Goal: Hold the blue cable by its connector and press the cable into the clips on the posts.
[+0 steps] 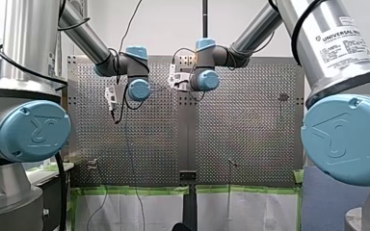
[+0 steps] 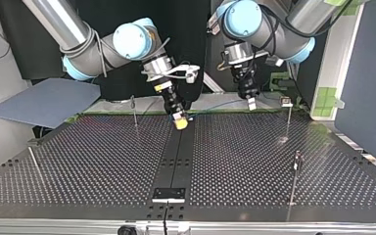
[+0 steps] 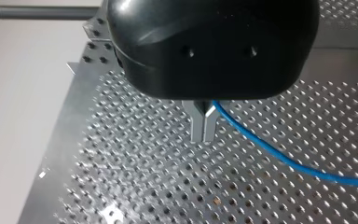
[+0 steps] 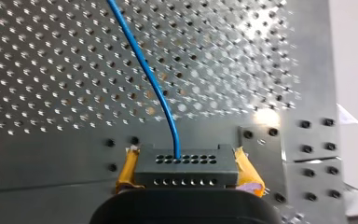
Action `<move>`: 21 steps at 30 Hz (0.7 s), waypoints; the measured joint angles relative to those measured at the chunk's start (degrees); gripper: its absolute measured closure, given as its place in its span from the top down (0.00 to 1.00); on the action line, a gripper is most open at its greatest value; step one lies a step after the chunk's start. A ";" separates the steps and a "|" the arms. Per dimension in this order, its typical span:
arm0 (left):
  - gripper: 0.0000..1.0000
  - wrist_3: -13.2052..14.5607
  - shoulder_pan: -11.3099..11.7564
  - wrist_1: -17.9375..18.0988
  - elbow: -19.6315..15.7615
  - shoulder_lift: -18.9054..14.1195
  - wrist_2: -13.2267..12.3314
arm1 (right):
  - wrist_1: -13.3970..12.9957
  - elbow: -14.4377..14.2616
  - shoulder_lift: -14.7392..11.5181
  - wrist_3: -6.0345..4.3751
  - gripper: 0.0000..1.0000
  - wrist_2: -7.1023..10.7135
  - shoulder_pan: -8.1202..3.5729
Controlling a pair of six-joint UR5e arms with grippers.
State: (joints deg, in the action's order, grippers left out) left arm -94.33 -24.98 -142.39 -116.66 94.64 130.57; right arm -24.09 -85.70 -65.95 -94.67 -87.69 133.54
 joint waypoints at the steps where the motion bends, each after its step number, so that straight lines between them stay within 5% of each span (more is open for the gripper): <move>1: 0.00 0.01 0.20 -0.45 0.02 0.00 0.02 | -0.04 0.17 0.43 0.00 0.00 0.13 0.06; 10: 0.00 -0.29 2.44 -4.60 0.05 -0.22 0.00 | 0.14 3.19 1.97 -0.15 0.00 1.15 0.80; 21: 0.00 -1.97 5.94 -5.64 0.09 -2.37 -1.63 | 0.21 5.72 2.84 -0.42 0.00 2.35 2.18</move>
State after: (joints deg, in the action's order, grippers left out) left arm -96.30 -19.04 -148.03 -116.57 92.27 128.95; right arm -23.88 -79.98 -63.11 -95.09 -85.34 135.73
